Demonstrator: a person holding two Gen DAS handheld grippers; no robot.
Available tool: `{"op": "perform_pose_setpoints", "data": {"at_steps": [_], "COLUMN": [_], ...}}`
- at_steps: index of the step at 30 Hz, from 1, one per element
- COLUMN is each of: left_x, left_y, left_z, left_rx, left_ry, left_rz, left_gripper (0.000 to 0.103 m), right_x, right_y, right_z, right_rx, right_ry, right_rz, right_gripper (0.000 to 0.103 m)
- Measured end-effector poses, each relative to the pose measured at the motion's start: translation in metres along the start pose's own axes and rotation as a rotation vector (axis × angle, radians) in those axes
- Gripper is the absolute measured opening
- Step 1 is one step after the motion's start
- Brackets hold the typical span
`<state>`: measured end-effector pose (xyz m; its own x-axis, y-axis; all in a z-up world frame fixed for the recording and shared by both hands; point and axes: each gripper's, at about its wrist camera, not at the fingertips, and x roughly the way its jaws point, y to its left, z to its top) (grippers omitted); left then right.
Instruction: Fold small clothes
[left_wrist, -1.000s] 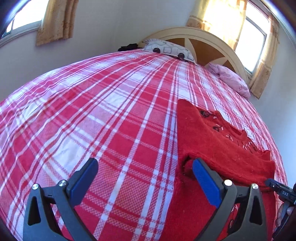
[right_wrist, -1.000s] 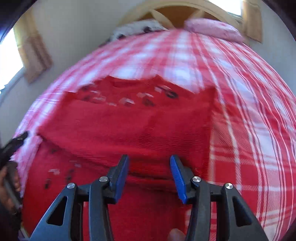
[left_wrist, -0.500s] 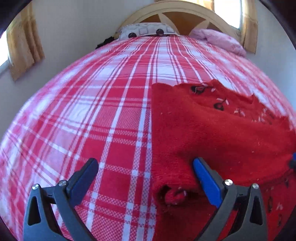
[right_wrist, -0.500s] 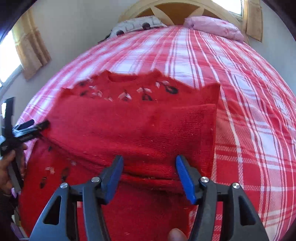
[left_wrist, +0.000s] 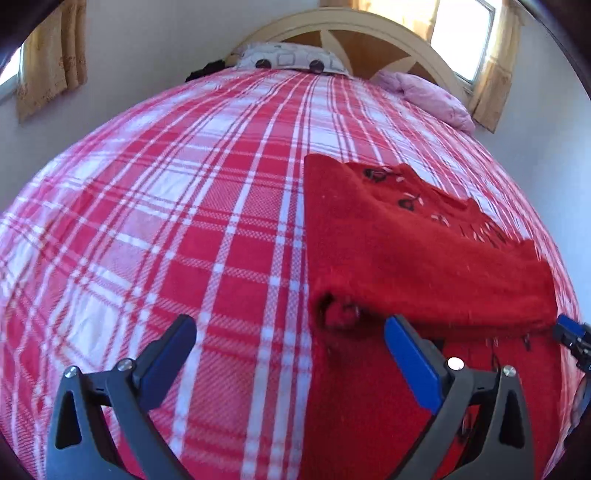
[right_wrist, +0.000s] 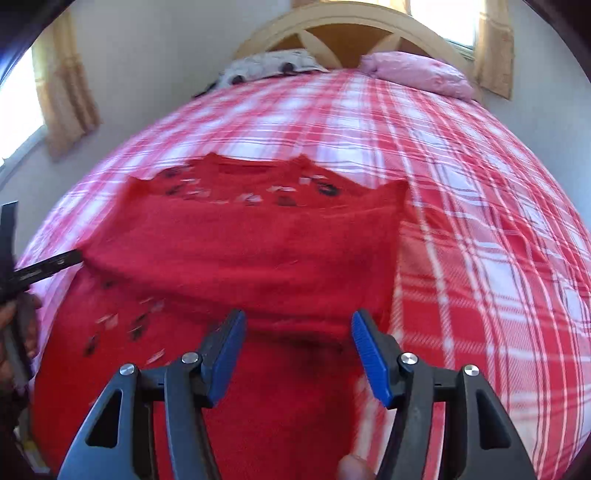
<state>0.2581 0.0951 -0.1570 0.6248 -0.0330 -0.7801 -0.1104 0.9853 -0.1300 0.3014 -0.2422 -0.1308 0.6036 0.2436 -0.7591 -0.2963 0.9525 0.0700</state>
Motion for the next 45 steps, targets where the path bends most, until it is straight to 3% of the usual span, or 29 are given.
{"op": "perform_pose_setpoints", "data": {"at_steps": [2, 6, 8, 14, 26, 45], "left_x": [-0.017, -0.039, -0.048, -0.071, -0.098, -0.115], "left_y": [0.0, 0.011, 0.018, 0.026, 0.001, -0.005], "left_z": [-0.016, -0.053, -0.074, -0.121, -0.162, -0.192], "left_rx": [0.055, 0.115, 0.124, 0.126, 0.196, 0.218], "left_ry": [-0.005, 0.02, 0.03, 0.029, 0.038, 0.021], "left_rz": [0.001, 0.01, 0.018, 0.02, -0.027, -0.052], "left_gripper": [0.103, 0.103, 0.103, 0.103, 0.103, 0.102], "right_x": [-0.01, -0.015, -0.03, -0.057, -0.089, -0.119], "right_y": [0.005, -0.001, -0.001, 0.001, 0.014, 0.022], "right_z": [-0.018, -0.058, -0.075, -0.11, -0.16, -0.21], "right_rx": [-0.021, 0.019, 0.014, 0.035, 0.089, 0.115], "right_ry": [0.01, 0.075, 0.036, 0.04, 0.001, 0.003], "right_rz": [-0.051, -0.052, -0.068, -0.089, -0.141, -0.109], "right_gripper": [0.061, 0.061, 0.061, 0.061, 0.061, 0.061]}}
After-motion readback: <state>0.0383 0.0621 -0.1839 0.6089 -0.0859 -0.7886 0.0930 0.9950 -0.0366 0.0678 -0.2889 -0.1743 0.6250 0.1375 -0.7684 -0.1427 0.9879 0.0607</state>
